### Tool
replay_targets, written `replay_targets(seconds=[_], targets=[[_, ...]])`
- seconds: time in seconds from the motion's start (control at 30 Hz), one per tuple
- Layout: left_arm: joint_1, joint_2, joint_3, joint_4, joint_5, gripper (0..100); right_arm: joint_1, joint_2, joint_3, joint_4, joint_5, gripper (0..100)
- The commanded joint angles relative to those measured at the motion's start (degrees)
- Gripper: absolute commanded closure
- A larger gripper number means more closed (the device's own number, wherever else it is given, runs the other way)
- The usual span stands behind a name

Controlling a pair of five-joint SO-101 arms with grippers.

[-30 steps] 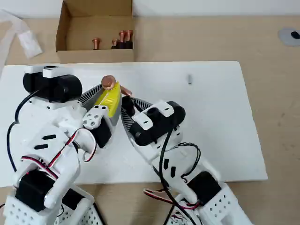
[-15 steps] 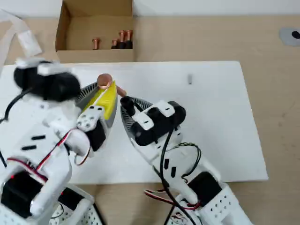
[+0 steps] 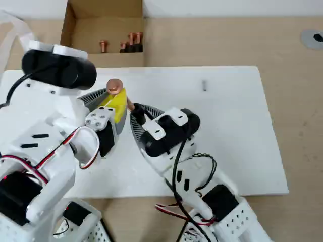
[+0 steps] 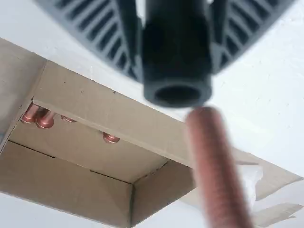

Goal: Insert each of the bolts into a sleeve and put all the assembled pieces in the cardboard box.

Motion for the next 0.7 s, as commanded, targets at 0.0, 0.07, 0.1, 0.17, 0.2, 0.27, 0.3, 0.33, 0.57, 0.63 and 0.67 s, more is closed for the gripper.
replay_targets(seconds=[0.0,0.07,0.1,0.17,0.2,0.27,0.3,0.33,0.57,0.63,0.67], targets=[[1.05,0.13,-3.52,0.0,1.49,99,-0.57,-1.27,-0.22,-1.67,0.53,98.9],[2.9,0.22,-3.43,0.0,2.02,99,-0.57,-1.27,-0.22,-1.67,0.53,98.9],[3.87,0.22,-3.16,0.0,2.29,99,-0.57,-1.27,-0.22,-1.67,0.53,98.9],[5.19,0.22,-1.76,-0.26,2.29,99,-0.57,-1.27,-0.22,-1.67,0.53,98.9],[5.36,0.22,-1.05,-0.26,2.29,99,-0.57,-1.27,-0.22,-1.67,0.53,98.9],[5.27,0.22,0.09,-0.35,2.2,99,-0.48,-1.27,-0.31,-1.67,0.53,98.9],[5.27,0.22,0.35,-0.35,2.02,99,-0.48,-1.27,-0.31,-1.67,0.53,98.9],[5.27,0.22,0.62,-0.44,1.93,99,-0.48,-1.27,-0.31,-1.67,0.53,98.9],[-2.02,-0.22,0.18,-4.13,2.02,99,-0.48,-1.27,-0.22,-1.58,0.53,98.9],[-2.81,-0.22,0.09,-4.13,1.93,99,-0.48,-1.27,-0.22,-1.49,0.53,98.9],[-2.81,-0.22,0.09,-4.13,1.93,99,-0.48,-1.27,-0.22,-1.49,0.53,98.9]])
